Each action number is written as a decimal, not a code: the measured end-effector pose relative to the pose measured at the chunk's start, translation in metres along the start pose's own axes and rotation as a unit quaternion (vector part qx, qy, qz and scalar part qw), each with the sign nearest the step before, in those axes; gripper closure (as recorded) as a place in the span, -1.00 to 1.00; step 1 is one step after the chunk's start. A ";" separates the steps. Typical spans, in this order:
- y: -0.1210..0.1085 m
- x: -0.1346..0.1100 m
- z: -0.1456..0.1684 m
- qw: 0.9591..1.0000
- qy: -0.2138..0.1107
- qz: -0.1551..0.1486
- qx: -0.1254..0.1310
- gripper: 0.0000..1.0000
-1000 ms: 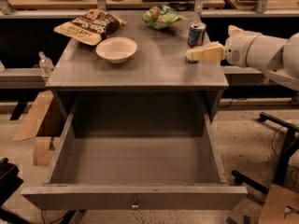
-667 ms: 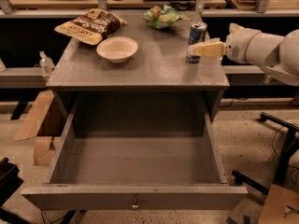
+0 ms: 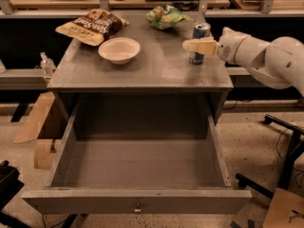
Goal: Place redbull can into top drawer
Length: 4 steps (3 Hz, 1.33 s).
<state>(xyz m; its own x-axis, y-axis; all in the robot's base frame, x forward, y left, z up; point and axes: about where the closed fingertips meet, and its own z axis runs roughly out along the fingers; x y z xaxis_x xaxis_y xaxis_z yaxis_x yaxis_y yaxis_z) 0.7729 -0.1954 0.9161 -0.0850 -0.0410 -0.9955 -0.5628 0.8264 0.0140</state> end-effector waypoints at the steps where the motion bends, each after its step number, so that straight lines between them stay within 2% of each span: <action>1: 0.013 0.010 0.021 0.999 -0.014 0.033 -0.014 -0.64; 2: 0.024 0.018 0.035 0.998 -0.019 0.051 -0.025 -0.18; 4: 0.028 0.018 0.039 0.998 -0.019 0.050 -0.029 0.75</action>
Offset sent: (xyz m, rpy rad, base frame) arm 0.0190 0.0522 -0.0320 0.1543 0.0424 0.0543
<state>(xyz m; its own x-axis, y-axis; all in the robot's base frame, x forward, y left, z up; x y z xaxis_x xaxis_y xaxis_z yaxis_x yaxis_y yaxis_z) 0.7873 -0.1515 0.8952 -0.1132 0.0630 -0.9916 -0.5997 0.7914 0.1188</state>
